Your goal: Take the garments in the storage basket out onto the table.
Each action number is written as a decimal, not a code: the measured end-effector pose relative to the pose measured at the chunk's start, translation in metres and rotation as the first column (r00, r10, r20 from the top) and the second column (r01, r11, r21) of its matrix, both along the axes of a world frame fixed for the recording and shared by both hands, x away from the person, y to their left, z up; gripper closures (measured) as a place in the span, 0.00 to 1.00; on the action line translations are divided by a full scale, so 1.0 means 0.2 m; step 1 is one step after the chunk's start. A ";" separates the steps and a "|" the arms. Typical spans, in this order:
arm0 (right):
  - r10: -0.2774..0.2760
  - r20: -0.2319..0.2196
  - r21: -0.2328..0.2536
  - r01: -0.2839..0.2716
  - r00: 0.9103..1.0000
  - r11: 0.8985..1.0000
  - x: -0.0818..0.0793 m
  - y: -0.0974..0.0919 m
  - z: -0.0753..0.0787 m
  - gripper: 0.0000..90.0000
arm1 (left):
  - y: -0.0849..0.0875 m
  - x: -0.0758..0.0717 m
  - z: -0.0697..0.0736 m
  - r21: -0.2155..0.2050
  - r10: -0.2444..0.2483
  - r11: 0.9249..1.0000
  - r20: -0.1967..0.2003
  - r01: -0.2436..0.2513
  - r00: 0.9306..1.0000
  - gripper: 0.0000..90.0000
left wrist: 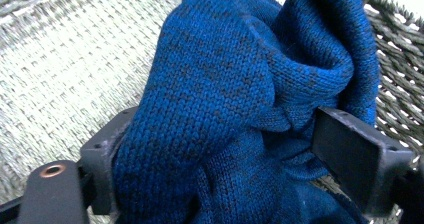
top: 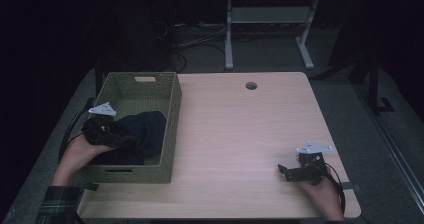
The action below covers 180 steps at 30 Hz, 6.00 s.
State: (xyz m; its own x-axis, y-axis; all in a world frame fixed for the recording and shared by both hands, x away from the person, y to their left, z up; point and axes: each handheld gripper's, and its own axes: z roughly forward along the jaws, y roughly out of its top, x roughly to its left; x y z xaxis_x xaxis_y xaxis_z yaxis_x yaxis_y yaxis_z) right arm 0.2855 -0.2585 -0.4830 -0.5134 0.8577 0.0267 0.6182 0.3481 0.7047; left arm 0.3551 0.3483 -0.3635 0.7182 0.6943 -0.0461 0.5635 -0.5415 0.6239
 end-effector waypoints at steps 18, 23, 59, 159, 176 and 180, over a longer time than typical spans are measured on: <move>0.000 0.000 0.000 0.000 1.000 1.000 0.00 0.00 0.00 0.03 | -0.02 -0.02 0.01 -0.010 -0.063 0.998 -0.054 0.062 0.997 0.82; 0.000 0.000 0.000 0.000 1.000 1.000 0.00 0.00 0.00 0.03 | -0.01 -0.03 0.03 -0.029 -0.056 0.998 -0.046 0.055 0.997 0.83; 0.001 -0.001 0.001 -0.001 1.000 1.000 0.00 0.00 0.00 0.03 | 0.00 -0.07 0.30 -0.193 0.039 0.981 0.115 -0.016 0.993 0.83; 0.001 0.000 0.000 -0.001 1.000 1.000 0.00 0.00 0.00 0.03 | -0.96 -0.02 0.61 -0.364 -0.182 0.891 0.264 0.272 0.947 0.84; 0.001 -0.001 0.002 -0.001 1.000 1.000 0.00 0.00 0.00 0.03 | -1.15 -0.05 0.44 -0.359 -0.240 0.881 0.221 0.308 0.945 0.84; 0.001 -0.001 0.002 -0.001 1.000 1.000 0.00 0.00 0.00 0.03 | -1.18 -0.06 0.36 -0.371 -0.243 0.877 0.207 0.306 0.948 0.83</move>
State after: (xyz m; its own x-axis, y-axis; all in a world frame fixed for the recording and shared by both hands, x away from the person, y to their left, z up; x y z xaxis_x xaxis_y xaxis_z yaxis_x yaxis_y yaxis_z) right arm 0.2852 -0.2584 -0.4827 -0.5139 0.8573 0.0293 0.6188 0.3468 0.7048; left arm 0.3424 0.1120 -0.2905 0.8973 0.4151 -0.1503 0.3112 -0.3532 0.8823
